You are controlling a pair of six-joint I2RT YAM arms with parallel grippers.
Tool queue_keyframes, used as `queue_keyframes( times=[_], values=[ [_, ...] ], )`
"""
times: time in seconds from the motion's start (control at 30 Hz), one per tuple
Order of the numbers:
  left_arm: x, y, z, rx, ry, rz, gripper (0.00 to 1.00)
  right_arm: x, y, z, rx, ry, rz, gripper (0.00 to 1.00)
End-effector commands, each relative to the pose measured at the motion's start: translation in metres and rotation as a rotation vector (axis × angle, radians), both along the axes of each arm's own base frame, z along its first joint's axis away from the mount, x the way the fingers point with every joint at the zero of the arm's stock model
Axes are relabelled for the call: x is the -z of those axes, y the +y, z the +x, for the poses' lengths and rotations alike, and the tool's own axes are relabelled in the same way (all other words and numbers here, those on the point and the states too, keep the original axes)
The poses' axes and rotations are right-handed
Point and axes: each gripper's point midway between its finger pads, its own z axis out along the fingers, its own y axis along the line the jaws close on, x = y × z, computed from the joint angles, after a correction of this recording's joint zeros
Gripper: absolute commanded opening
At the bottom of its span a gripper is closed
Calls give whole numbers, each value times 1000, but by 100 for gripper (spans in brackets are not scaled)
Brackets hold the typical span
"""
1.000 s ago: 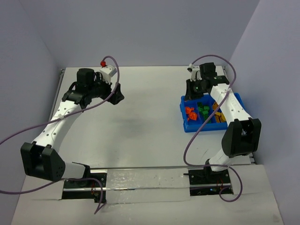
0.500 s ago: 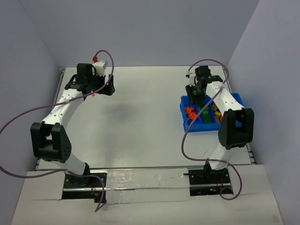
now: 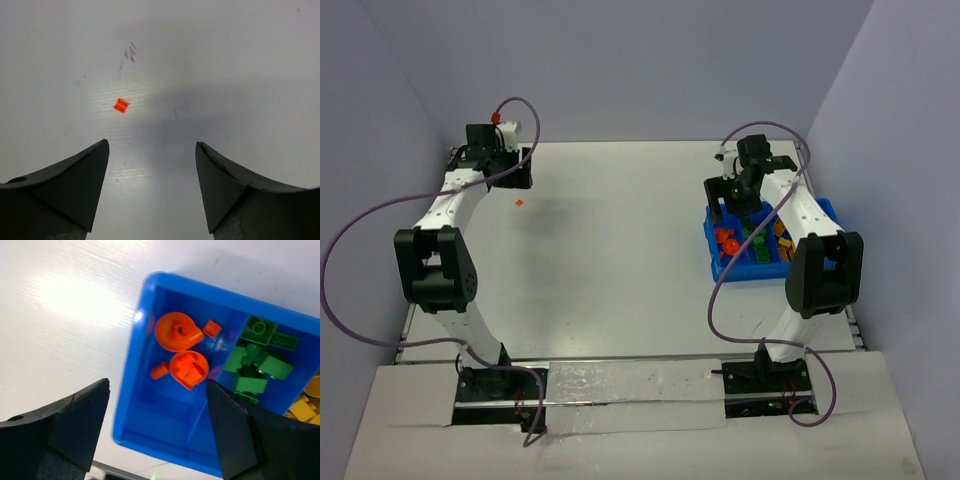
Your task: Sort the legos into containers by color
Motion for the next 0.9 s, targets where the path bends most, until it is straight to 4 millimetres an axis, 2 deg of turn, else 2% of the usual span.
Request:
queue_keyframes(
  times=[0.0, 0.07, 0.2, 0.3, 0.43, 0.5, 0.67, 0.77, 0.87],
  values=[
    [5, 21, 31, 3, -5, 43, 69, -59, 29, 9, -6, -122, 137, 99],
    [14, 22, 37, 36, 3, 48, 61, -68, 38, 8, -12, -139, 173, 100],
    [37, 23, 47, 97, 38, 52, 54, -79, 45, 7, -7, -161, 198, 100],
    [45, 28, 54, 118, 52, 70, 51, -82, 45, 6, -7, -167, 204, 100],
    [66, 32, 56, 154, 88, 76, 52, -79, 47, 5, -3, -151, 214, 100],
    [83, 30, 53, 188, 128, 68, 52, -76, 49, 5, -2, -138, 221, 100],
    [105, 28, 46, 221, 173, 59, 55, -76, 49, 5, 5, -135, 227, 100],
    [118, 28, 46, 228, 187, 41, 61, -76, 50, 5, 2, -132, 227, 100],
    [127, 32, 48, 212, 197, 37, 61, -77, 51, 4, 0, -132, 228, 100]
  ],
)
